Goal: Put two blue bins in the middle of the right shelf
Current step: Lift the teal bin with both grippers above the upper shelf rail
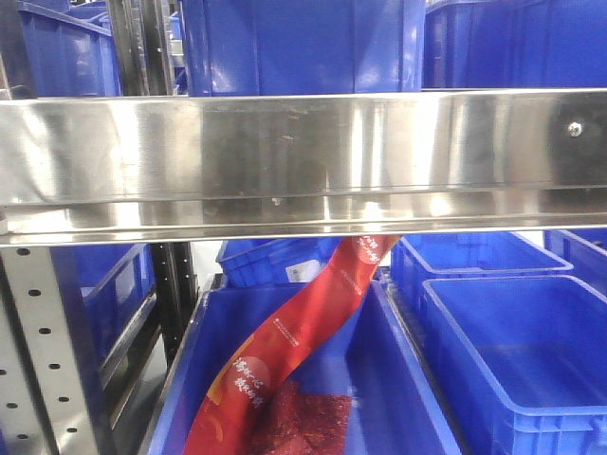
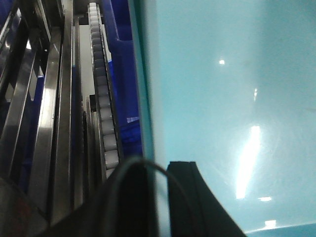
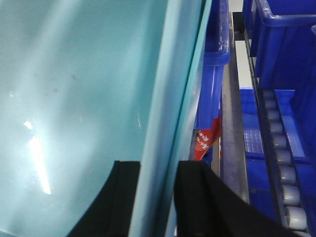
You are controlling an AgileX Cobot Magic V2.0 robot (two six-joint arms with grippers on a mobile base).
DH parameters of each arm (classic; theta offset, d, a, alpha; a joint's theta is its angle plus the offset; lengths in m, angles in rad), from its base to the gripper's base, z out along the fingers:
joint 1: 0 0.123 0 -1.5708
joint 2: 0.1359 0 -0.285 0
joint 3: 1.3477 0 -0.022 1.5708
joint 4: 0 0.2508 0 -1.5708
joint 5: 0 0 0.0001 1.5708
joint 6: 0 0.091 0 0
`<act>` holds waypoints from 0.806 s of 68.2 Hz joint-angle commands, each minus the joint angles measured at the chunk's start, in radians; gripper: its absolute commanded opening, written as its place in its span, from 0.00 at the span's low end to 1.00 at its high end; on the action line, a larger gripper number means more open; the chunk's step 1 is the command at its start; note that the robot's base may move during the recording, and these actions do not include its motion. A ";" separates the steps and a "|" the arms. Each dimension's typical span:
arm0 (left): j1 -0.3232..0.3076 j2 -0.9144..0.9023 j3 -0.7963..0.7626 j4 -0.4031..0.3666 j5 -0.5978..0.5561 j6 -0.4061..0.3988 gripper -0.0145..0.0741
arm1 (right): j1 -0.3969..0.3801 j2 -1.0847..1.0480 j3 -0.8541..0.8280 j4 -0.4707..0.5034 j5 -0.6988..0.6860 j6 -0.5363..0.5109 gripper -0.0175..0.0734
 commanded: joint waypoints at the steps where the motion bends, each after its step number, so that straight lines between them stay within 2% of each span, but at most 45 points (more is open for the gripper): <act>1: -0.005 -0.023 -0.018 -0.048 -0.061 0.005 0.04 | -0.002 -0.021 -0.020 -0.008 -0.046 -0.009 0.02; 11: -0.009 -0.019 -0.018 -0.084 0.013 0.005 0.04 | -0.002 -0.008 -0.020 -0.008 0.012 -0.009 0.02; 24: -0.046 0.012 0.011 -0.078 0.093 0.005 0.04 | -0.002 0.049 -0.020 -0.008 0.082 -0.009 0.02; 55: -0.050 0.091 0.122 -0.061 0.108 0.005 0.04 | -0.003 0.191 -0.020 -0.010 0.129 -0.009 0.02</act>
